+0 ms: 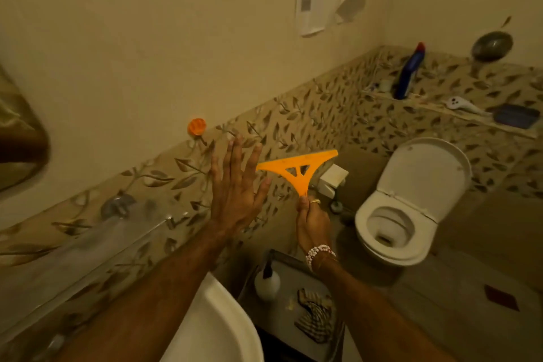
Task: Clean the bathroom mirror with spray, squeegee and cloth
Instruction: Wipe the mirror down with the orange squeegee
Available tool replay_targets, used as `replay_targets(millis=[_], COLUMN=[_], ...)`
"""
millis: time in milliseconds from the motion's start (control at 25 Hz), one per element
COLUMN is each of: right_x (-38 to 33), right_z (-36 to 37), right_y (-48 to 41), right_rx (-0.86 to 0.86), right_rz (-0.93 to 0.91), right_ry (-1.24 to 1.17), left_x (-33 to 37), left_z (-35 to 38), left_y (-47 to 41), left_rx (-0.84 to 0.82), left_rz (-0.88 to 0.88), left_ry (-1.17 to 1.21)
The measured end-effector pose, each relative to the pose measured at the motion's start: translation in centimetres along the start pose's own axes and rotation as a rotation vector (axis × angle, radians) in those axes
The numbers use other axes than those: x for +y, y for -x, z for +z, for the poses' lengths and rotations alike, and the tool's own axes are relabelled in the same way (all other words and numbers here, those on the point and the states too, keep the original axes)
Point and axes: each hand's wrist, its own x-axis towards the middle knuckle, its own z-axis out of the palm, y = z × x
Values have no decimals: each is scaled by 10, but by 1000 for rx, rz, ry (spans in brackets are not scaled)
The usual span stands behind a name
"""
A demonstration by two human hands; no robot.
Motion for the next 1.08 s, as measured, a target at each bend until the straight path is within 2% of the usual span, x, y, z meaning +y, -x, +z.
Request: replay_targets(millis=[240,480,600,840,1080], right_x=[99,176,209,254,294], right_z=[32,93,121,172,206], right_y=[1,43,58,81,83], right_rx=[-44,-97,-142,-84,-122], right_rz=[219,535,639,827,895], right_ry=[-88,-355,-348,-340,-302], left_x=[11,0,-10,-9,-3], left_z=[95,172,210,272,317], left_y=[47,99,116,144,178], left_rx=[-226,-421,-462,-487,-523], left_rz=[-56,-52,0,163,224], left_ry=[31,42,43,93,156])
